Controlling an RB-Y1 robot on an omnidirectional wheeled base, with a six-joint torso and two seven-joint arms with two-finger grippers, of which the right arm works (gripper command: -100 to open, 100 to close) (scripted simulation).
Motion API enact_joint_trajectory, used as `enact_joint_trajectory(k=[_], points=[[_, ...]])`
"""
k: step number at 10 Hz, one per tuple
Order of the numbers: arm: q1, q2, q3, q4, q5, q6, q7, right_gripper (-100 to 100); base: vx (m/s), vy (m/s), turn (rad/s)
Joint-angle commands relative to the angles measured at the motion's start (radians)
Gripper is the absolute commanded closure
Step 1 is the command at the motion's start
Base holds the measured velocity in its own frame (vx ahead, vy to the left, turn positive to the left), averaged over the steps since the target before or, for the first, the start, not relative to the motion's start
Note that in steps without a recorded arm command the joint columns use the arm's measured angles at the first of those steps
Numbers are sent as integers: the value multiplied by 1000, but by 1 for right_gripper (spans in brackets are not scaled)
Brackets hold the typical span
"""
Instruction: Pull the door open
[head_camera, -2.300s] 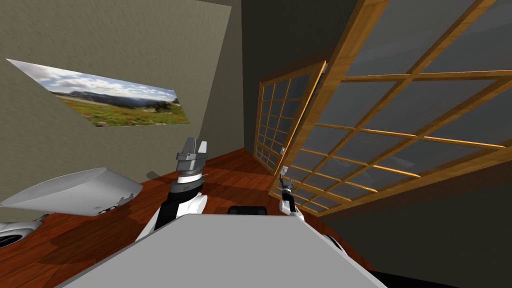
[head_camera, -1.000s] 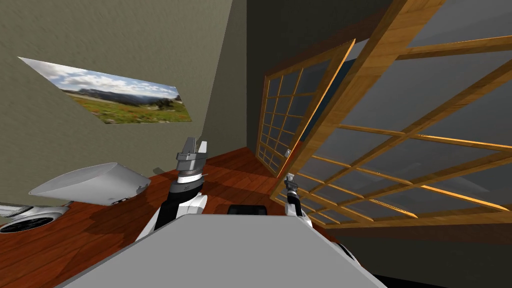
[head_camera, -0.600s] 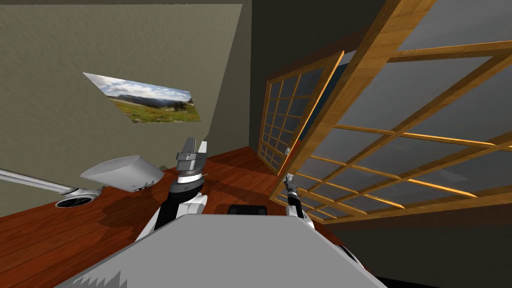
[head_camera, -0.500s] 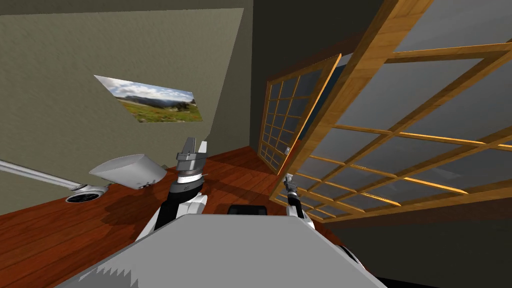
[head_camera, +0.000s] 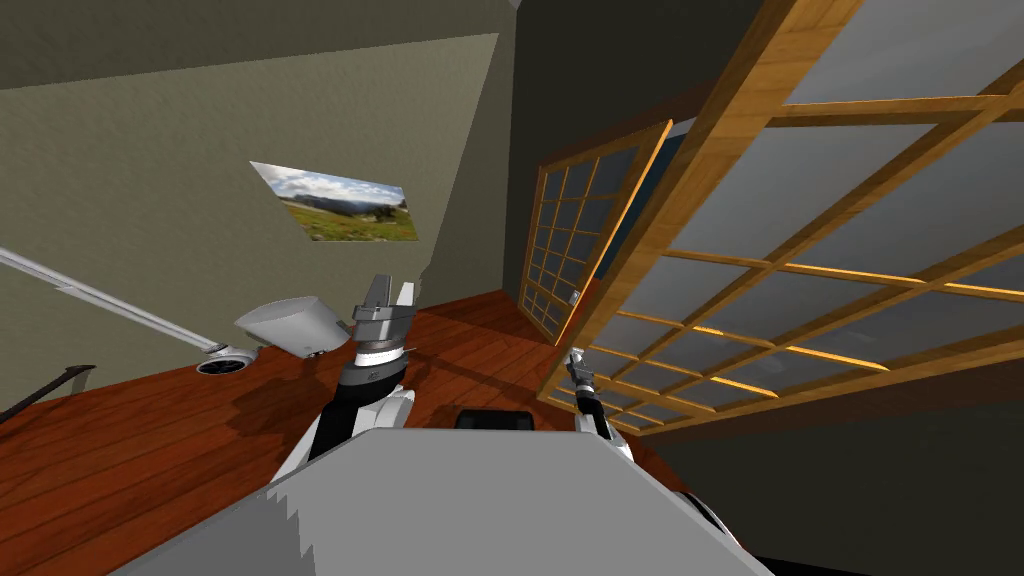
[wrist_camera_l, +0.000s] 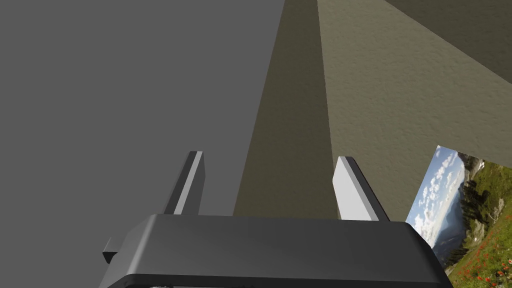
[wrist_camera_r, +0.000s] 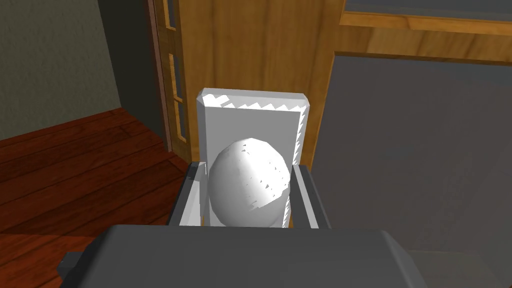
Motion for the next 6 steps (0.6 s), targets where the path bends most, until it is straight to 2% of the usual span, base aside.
enact_joint_trajectory(k=[1, 6], points=[[14, -11, 18, -13, 13, -8, -22, 100, -233, -51, 84], [41, -45, 70, -28, 52, -39, -85, 100, -192, -23, 62]])
